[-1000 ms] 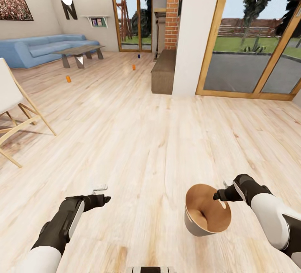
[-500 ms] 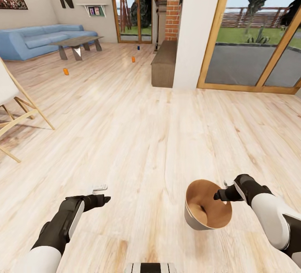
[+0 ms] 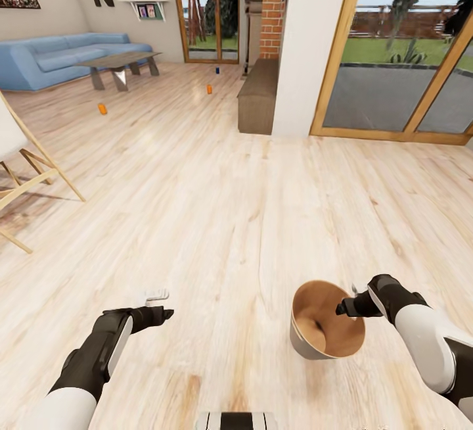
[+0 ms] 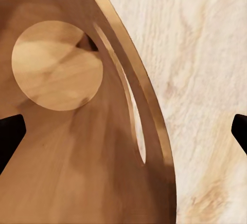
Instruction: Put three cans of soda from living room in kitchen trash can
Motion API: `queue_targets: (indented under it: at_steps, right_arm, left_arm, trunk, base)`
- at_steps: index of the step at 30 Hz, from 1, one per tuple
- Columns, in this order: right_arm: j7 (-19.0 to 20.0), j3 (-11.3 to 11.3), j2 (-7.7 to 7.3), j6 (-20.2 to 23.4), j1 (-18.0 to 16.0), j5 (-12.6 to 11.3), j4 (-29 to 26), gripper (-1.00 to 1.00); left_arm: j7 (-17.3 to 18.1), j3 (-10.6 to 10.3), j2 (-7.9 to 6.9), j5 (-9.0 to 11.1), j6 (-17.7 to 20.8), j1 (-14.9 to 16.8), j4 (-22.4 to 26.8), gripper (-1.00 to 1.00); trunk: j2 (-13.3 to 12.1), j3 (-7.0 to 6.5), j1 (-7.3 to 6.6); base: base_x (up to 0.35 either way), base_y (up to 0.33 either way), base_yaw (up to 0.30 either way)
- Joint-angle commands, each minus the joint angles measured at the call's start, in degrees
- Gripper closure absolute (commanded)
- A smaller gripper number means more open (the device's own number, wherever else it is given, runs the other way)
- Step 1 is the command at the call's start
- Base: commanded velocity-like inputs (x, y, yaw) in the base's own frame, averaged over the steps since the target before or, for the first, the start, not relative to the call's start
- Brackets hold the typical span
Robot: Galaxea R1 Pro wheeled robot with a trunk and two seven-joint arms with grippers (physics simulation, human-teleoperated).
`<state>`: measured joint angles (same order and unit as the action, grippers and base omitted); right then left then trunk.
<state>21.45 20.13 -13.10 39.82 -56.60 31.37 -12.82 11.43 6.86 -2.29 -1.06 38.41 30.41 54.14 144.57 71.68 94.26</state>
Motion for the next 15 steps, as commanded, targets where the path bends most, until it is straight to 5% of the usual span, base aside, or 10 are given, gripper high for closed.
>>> queue_targets:
  at_steps: [1, 15]
  right_arm:
    - [0.0, 0.0, 0.0, 0.0, 0.0, 0.0, 0.0, -1.0]
    - [0.5, 0.0, -0.02, -0.1, 0.0, -0.1, 0.0, -1.0]
  left_arm:
    - [0.0, 0.0, 0.0, 0.0, 0.0, 0.0, 0.0, -1.0]
    - [0.0, 0.0, 0.0, 0.0, 0.0, 0.0, 0.0, -1.0]
  trunk:
    - [0.0, 0.23, 0.02]
    - [0.0, 0.45, 0.05]
  base:
    - [0.0, 0.0, 0.0]
    - [0.0, 0.0, 0.0]
